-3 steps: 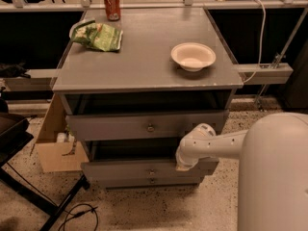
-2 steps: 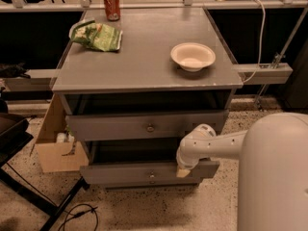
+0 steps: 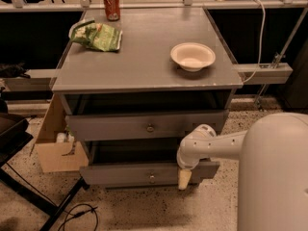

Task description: Open middle drawer

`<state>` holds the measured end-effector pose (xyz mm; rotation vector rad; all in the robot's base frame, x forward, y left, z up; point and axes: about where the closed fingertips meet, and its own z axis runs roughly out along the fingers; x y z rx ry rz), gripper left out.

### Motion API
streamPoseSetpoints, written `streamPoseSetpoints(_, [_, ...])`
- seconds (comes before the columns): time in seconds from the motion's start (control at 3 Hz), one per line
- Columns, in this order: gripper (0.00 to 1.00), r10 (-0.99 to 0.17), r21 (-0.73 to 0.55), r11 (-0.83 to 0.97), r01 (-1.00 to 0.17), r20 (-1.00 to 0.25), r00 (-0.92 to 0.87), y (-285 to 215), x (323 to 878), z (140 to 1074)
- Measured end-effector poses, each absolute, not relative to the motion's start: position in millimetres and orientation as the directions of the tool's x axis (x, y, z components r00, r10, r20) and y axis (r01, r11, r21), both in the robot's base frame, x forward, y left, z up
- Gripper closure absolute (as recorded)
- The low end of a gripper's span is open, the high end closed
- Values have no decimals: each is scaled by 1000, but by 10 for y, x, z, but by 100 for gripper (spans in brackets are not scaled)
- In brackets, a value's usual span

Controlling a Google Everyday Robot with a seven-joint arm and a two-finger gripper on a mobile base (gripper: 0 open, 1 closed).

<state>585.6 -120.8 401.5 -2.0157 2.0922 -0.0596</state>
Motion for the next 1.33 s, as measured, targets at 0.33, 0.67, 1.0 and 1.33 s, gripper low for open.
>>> streamPoseSetpoints(0.33, [16, -993, -155, 36, -987, -120, -18, -1194, 5771, 3939])
streamPoseSetpoints(0.67, [39, -997, -37, 21, -999, -69, -18, -1149, 5359, 3867])
streamPoseSetpoints(1.0, [63, -999, 40, 18, -999, -39, -19, -1149, 5056, 3896])
streamPoseSetpoints(1.33, [86, -999, 40, 18, -999, -39, -19, -1149, 5057, 3939])
